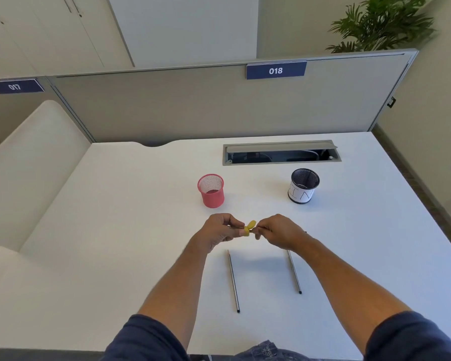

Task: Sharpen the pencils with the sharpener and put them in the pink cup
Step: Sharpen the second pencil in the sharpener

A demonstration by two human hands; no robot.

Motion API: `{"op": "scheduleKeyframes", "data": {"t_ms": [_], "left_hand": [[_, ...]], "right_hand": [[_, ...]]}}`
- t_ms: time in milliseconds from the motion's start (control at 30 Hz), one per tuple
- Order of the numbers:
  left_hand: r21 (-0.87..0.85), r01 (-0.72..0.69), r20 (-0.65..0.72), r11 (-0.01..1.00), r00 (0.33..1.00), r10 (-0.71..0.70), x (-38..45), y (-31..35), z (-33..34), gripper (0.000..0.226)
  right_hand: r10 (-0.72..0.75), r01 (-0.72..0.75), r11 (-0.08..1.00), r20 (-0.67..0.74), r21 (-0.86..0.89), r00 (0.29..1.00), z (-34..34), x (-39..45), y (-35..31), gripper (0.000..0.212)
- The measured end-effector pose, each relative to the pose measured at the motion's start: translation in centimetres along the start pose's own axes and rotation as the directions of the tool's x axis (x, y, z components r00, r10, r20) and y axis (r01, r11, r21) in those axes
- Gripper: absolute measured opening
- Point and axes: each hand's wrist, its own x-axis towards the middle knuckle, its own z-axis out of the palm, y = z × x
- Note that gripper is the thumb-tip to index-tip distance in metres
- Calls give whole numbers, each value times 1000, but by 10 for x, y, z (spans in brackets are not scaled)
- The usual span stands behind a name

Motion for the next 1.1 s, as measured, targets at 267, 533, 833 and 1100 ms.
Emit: {"op": "scheduleKeyframes", "data": {"t_ms": [267,533,833,1100], "left_hand": [[-15,15,-5,1000,1000,-15,-4,0,-1,25],[-115,30,-44,993,998,-35,-5,0,-2,26],[-296,49,-147,954,984,-96,-1,6,2,21],[-294,91,-52,951,992,-111,-3,7,3,21]], "right_hand": [[-44,23,980,102,200,994,-9,1,0,16],[-162,153,986,-180,-59,970,-4,0,10,10],[-467,362,881,-443,-304,765,0,-4,18,18],[-566,367,816,-489,-448,663,5,-1,17,9]]}}
